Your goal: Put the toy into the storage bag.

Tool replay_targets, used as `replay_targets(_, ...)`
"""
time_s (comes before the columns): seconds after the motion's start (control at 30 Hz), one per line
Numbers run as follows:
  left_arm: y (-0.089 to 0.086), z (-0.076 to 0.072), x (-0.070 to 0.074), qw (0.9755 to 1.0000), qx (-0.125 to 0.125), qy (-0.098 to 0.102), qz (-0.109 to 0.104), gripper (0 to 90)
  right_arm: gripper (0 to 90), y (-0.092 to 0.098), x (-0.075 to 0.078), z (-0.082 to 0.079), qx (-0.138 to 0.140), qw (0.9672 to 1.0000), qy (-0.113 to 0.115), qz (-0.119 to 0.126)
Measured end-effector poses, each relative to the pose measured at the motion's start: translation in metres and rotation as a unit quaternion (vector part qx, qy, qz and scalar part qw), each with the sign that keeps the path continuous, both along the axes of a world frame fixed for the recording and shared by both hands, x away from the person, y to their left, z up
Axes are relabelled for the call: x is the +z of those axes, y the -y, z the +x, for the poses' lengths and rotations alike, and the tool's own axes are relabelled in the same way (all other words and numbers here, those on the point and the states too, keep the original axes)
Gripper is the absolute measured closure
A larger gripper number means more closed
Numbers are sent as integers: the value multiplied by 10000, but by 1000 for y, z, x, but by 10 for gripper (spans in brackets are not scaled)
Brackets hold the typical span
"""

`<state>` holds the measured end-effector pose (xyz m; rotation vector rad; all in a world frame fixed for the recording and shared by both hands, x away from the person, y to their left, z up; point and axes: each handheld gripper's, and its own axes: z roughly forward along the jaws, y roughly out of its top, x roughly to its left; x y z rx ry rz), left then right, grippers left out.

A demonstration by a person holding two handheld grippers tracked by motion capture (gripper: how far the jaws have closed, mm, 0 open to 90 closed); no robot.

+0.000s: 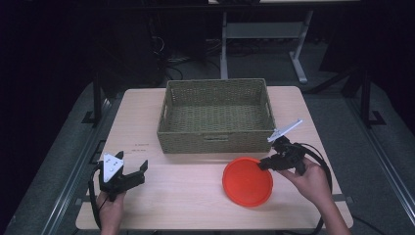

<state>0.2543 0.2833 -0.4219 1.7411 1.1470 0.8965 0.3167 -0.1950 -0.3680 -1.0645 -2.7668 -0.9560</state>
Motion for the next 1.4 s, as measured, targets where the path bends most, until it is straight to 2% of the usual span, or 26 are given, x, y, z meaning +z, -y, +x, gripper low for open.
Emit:
replay_targets(0.9, -1, 0, 0, 10000, -2, 1, 39, 128, 821, -7, 51, 0, -57, 9995, 321, 12)
replay_targets(1.4, 1, -1, 0, 10000, -3, 13, 33, 128, 822, -12, 87, 10, -105, 9988, 486, -29)
